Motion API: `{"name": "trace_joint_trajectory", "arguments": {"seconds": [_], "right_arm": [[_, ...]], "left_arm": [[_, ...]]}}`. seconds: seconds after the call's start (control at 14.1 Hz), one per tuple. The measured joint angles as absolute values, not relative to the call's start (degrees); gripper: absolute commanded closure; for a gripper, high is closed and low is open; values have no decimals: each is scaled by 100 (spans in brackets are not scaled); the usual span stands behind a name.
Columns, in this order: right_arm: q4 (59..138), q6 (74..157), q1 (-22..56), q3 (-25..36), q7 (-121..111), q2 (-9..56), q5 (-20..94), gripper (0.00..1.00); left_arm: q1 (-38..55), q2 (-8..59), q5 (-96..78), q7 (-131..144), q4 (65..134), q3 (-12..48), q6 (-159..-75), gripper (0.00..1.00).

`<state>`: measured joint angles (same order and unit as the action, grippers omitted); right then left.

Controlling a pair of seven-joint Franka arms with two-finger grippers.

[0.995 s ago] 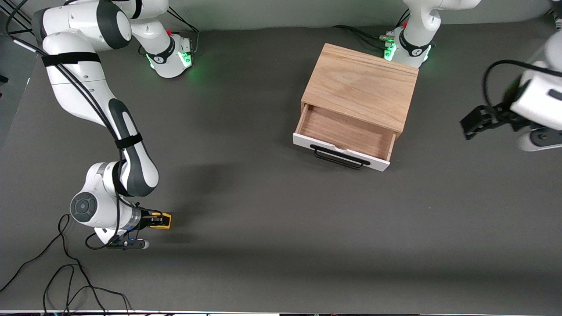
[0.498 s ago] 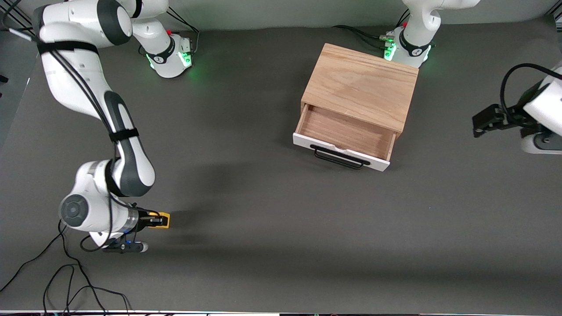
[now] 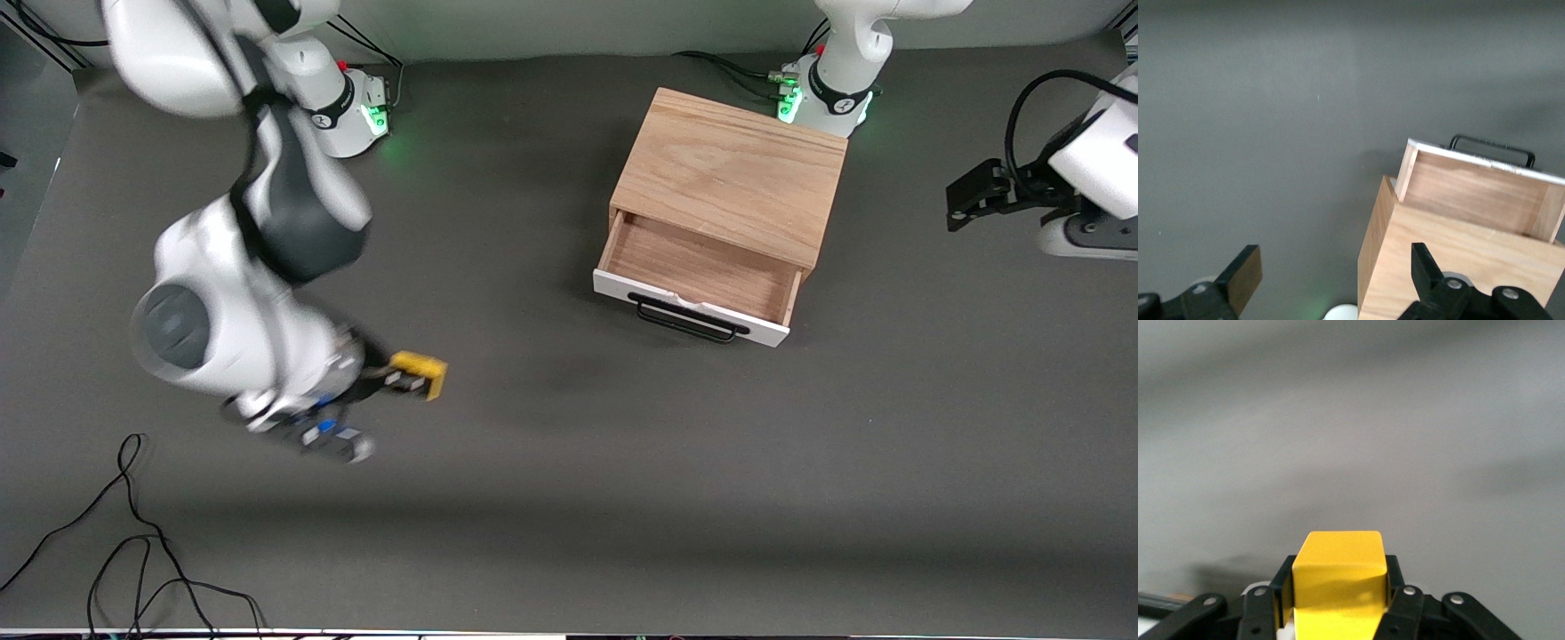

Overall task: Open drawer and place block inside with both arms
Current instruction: 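Lift the yellow cube and carry it over the open drawer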

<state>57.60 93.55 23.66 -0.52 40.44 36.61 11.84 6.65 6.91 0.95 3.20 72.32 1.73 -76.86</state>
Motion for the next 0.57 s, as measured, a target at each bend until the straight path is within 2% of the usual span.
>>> {"name": "trace_joint_trajectory", "arguments": {"seconds": [0.14, 0.36, 0.57], "right_arm": [[5564, 9391, 3019, -58, 4691, 3642, 1192, 100], [5492, 9987, 3983, -34, 5628, 3669, 1122, 100], [5524, 10438, 4763, -12, 6138, 3987, 739, 100]], "left_arm": [[650, 673, 107, 318, 7235, 132, -7781, 0], [642, 669, 199, 317, 7258, 125, -7888, 0], [642, 668, 399, 316, 7305, 130, -7945, 0]]}}
